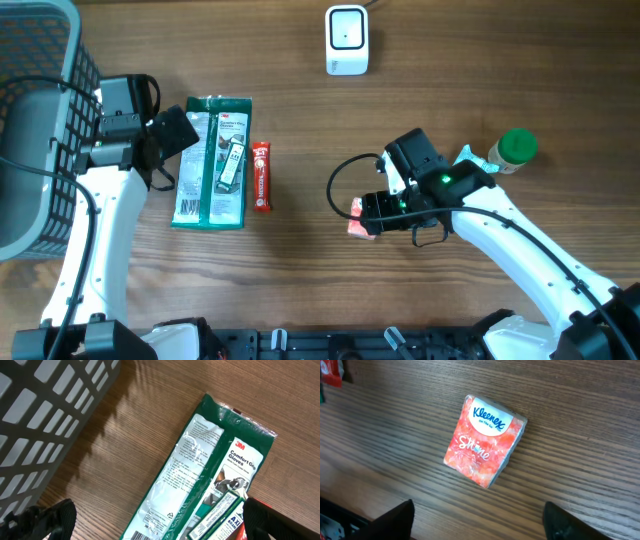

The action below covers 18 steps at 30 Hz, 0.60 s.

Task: Scan the item barcode
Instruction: 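Close the right gripper on the Kleenex pack and lift it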

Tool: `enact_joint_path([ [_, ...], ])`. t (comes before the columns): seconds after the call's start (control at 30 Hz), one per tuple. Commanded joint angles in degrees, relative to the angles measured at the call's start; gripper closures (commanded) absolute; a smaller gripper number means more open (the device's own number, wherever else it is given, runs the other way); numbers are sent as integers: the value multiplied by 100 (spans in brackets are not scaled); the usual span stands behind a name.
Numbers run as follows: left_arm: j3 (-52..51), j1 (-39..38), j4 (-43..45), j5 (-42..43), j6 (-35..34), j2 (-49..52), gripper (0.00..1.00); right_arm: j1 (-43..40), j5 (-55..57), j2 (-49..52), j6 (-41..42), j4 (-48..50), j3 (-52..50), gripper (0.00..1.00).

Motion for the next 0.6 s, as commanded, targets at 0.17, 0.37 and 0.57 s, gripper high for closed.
enact_joint_path([
  [0.17, 15, 22, 15, 9, -52, -33, 0, -9, 319, -59, 710, 282, -509, 32],
  [0.37, 15, 22, 15, 9, -52, -33, 0, -2, 348, -59, 1029, 922, -782, 51],
  [0.57, 15, 22, 15, 9, -52, -33, 0, -2, 531, -57, 1635, 1700, -1276, 60],
])
